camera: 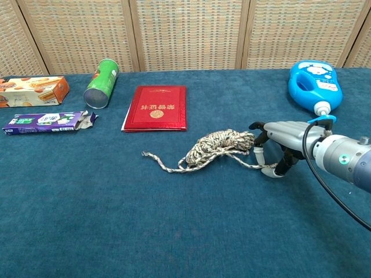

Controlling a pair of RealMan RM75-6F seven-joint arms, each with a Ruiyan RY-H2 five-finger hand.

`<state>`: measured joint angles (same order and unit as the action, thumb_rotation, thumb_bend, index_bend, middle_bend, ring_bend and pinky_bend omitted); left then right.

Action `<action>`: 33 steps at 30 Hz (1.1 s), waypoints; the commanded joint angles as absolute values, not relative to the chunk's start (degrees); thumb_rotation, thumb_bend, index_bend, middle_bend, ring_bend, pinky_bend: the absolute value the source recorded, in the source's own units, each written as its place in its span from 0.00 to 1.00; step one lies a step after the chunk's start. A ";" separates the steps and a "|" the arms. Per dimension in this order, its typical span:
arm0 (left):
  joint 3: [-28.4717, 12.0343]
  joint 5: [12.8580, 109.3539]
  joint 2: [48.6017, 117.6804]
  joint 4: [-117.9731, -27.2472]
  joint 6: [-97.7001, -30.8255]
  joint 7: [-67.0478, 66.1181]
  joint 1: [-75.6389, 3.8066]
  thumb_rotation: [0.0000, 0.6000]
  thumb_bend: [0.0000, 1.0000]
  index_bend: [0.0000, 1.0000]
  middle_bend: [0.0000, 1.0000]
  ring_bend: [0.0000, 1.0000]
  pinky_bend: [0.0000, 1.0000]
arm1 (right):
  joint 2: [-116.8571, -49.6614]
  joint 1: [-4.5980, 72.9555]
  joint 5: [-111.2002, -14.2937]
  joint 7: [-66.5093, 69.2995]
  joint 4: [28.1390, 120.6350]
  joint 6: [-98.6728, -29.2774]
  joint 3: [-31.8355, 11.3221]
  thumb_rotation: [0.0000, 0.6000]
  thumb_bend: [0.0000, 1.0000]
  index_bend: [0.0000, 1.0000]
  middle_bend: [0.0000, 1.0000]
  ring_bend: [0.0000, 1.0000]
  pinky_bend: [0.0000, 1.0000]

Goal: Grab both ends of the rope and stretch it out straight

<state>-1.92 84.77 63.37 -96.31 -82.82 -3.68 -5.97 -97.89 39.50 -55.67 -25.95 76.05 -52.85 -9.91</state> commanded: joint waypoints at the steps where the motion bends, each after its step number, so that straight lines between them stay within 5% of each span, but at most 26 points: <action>1: -1.88 84.84 63.41 -96.31 -82.84 -3.76 -5.97 1.00 0.00 0.00 0.00 0.00 0.00 | -97.94 39.55 -55.56 -25.90 75.92 -52.81 -9.86 1.00 0.43 0.57 0.00 0.00 0.00; 8: -1.89 84.83 63.53 -96.30 -82.90 -4.01 -5.99 1.00 0.00 0.00 0.00 0.00 0.00 | -97.77 39.65 -55.32 -25.59 76.11 -52.66 -9.78 1.00 0.53 0.58 0.00 0.00 0.00; 20: -4.83 85.17 64.39 -95.04 -77.38 -6.05 -11.89 1.00 0.04 0.01 0.00 0.00 0.00 | -97.50 39.50 -56.42 -25.47 76.38 -53.94 -9.42 1.00 0.54 0.65 0.00 0.00 0.00; 26: -6.52 88.62 68.20 -89.30 -72.14 -0.62 -18.49 1.00 0.15 0.24 0.00 0.00 0.00 | -97.33 39.60 -56.33 -26.23 76.78 -54.03 -9.16 1.00 0.54 0.65 0.00 0.00 0.00; 33: -7.75 88.81 71.32 -85.83 -61.42 -3.41 -27.31 1.00 0.18 0.30 0.00 0.00 0.00 | -97.19 39.88 -55.99 -26.93 77.32 -54.01 -9.22 1.00 0.54 0.65 0.00 0.00 0.00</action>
<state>-6.97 88.60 69.76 -87.16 -64.73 -1.97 -24.22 -97.20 39.87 -55.98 -26.94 77.31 -54.02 -9.21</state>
